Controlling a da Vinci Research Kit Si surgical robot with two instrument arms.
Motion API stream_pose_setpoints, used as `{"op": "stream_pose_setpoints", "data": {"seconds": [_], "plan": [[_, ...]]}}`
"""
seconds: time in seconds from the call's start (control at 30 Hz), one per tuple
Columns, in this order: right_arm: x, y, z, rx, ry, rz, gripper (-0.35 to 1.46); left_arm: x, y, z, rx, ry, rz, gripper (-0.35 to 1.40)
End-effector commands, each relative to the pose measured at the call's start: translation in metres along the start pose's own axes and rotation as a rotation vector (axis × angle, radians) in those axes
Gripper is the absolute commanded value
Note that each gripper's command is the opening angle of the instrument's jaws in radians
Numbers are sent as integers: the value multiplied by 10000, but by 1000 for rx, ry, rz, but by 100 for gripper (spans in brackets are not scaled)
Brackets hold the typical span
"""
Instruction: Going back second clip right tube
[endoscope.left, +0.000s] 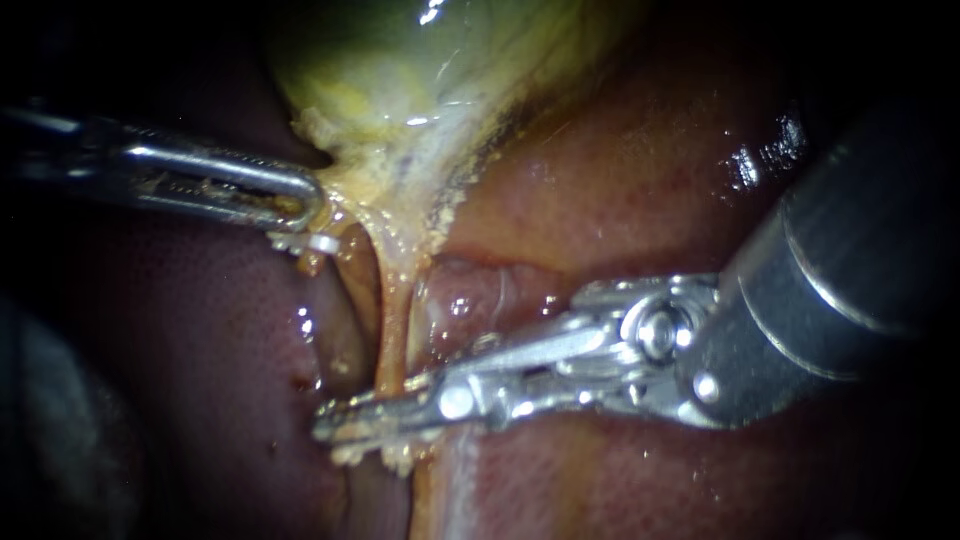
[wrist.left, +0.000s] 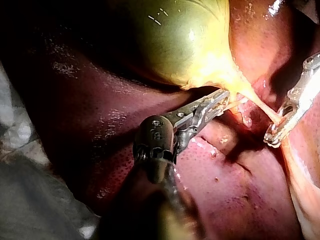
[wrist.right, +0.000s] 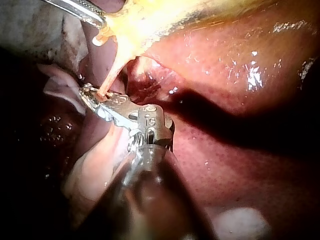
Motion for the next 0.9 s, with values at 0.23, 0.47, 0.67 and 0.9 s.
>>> {"op": "stream_pose_setpoints", "data": {"seconds": [0.23,0.47,0.67,0.9], "plan": [[-6,9,6,16,-10,-125,23,0,0,0,0,0,0,-35],[-12,23,13,12,-8,-191,41,0,-1,0,0,0,0,-35],[-30,47,20,7,-9,-278,46,0,-1,0,0,-1,0,-35],[-29,65,11,-39,43,-390,49,0,-1,-1,-1,-1,1,-35]]}}
